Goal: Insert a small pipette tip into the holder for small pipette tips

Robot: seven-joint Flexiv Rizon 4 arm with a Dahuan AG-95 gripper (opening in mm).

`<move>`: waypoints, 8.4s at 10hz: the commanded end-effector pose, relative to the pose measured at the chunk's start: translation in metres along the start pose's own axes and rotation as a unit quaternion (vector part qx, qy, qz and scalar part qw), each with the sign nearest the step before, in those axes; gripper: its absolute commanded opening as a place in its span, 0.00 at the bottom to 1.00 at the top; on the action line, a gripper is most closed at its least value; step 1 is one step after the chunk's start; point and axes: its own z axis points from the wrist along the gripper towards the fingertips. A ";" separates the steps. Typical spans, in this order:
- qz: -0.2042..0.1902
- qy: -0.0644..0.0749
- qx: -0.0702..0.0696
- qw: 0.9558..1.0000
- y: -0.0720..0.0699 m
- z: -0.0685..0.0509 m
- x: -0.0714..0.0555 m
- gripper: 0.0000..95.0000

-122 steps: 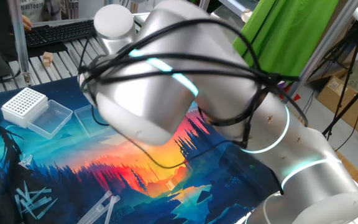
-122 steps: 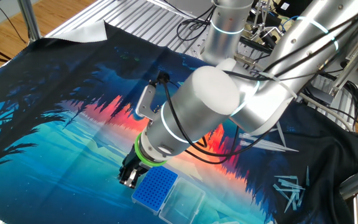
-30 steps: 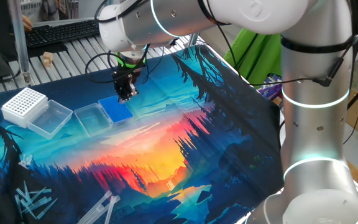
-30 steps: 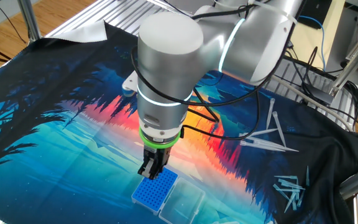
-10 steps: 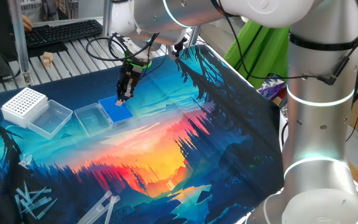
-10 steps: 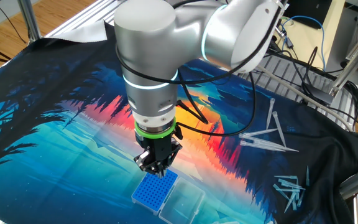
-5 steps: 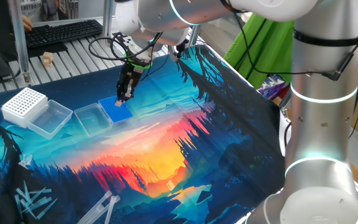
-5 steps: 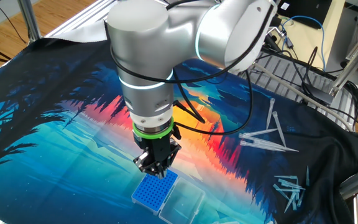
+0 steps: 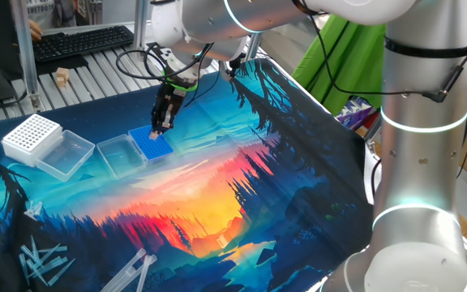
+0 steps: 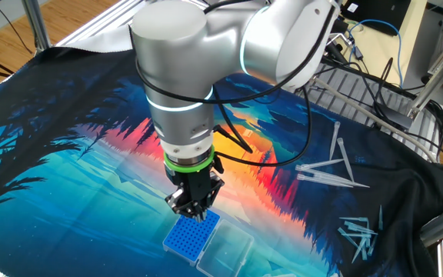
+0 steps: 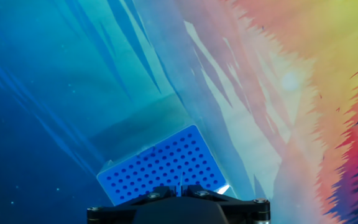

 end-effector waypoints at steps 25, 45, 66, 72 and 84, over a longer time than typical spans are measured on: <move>0.006 0.021 0.031 0.999 0.002 0.011 -0.002 0.00; -0.032 0.005 0.054 0.998 0.001 0.012 -0.002 0.00; -0.123 0.024 0.026 0.992 0.005 0.005 -0.002 0.00; -0.103 0.065 0.013 0.993 0.002 0.006 -0.001 0.00; -0.107 0.117 0.024 0.987 0.002 0.012 -0.003 0.00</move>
